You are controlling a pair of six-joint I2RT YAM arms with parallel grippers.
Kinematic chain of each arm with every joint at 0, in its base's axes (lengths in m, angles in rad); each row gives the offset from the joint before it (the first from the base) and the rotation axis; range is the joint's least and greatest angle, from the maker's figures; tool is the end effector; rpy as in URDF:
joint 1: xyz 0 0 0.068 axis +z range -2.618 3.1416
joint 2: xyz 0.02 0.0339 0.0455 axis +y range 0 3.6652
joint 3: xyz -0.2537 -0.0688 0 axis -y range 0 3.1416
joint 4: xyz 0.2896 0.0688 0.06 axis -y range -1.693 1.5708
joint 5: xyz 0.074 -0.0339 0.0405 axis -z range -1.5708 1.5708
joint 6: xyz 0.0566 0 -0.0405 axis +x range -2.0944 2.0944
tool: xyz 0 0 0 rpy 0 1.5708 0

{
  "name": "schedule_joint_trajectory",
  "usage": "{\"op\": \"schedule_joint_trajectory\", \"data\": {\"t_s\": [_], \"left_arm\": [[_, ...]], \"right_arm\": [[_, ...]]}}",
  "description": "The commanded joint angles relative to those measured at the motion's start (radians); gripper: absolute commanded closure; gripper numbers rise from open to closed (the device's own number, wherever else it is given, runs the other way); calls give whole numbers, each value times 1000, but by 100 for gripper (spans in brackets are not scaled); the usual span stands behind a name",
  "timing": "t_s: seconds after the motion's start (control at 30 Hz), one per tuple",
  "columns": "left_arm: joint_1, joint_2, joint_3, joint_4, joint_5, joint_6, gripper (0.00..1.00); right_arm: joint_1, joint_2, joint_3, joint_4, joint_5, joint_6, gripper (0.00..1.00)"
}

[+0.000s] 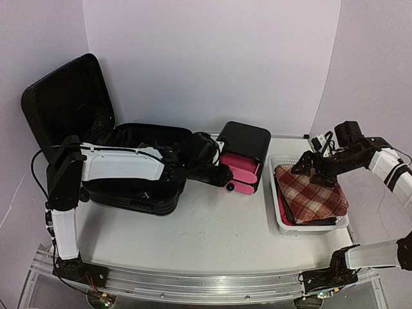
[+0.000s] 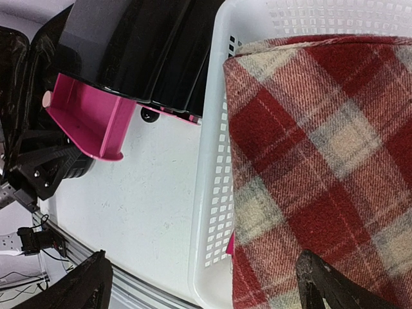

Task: Open, take out, and arrange the luggage

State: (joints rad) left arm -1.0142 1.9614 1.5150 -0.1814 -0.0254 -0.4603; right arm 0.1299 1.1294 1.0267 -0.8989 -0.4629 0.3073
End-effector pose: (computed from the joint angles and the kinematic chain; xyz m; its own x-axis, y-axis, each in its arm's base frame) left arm 0.2703 -0.4318 0.2005 -0.6502 0.2044 -0.7317 0.6129 0.7103 -0.3461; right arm 0.2674 0.0604 0.2679 -0.9034 0.1549 -0.3999 -0.0853 0.8490 0.5215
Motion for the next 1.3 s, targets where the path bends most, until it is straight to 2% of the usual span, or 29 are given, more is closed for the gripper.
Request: {"op": "schedule_joint_trajectory", "data": {"t_s": [0.0, 0.23, 0.33, 0.43, 0.57, 0.67, 0.77, 0.9, 1.03, 1.07, 1.13, 1.27], "left_arm": [[-11, -61, -25, 8, 22, -57, 72], [-18, -81, -36, 7, 90, -44, 69], [-19, -129, -68, 3, 72, 4, 47], [-17, -199, -100, -31, 9, 75, 31], [-7, -323, -155, -99, -52, 153, 21], [29, -429, -199, -194, -91, 178, 17], [130, -520, -269, -296, -97, 164, 14], [368, -551, -264, -479, -55, 147, 10], [532, -427, -157, -708, -121, 213, 6], [583, -386, -134, -736, -95, 225, 6], [665, -319, -102, -757, -44, 246, 9], [744, -196, -40, -755, -95, 294, 9]], "right_arm": [[1, 1, 1, 44, 6, -5, 2], [2, 3, -8, 48, 0, -2, 2], [1, -1, -9, 49, 4, -4, 2], [1, -3, -14, 49, 10, -8, 2], [2, 7, -21, 49, 9, -13, 2], [2, 17, -26, 54, 6, -16, 2], [2, 24, -39, 65, 4, -15, 2], [2, 49, -43, 87, -14, -7, 2], [1, 63, -37, 94, -26, -1, 2], [1, 61, -36, 95, -26, 1, 2], [2, 56, -33, 95, -26, 2, 2], [2, 32, -35, 93, -11, 3, 2]]}}
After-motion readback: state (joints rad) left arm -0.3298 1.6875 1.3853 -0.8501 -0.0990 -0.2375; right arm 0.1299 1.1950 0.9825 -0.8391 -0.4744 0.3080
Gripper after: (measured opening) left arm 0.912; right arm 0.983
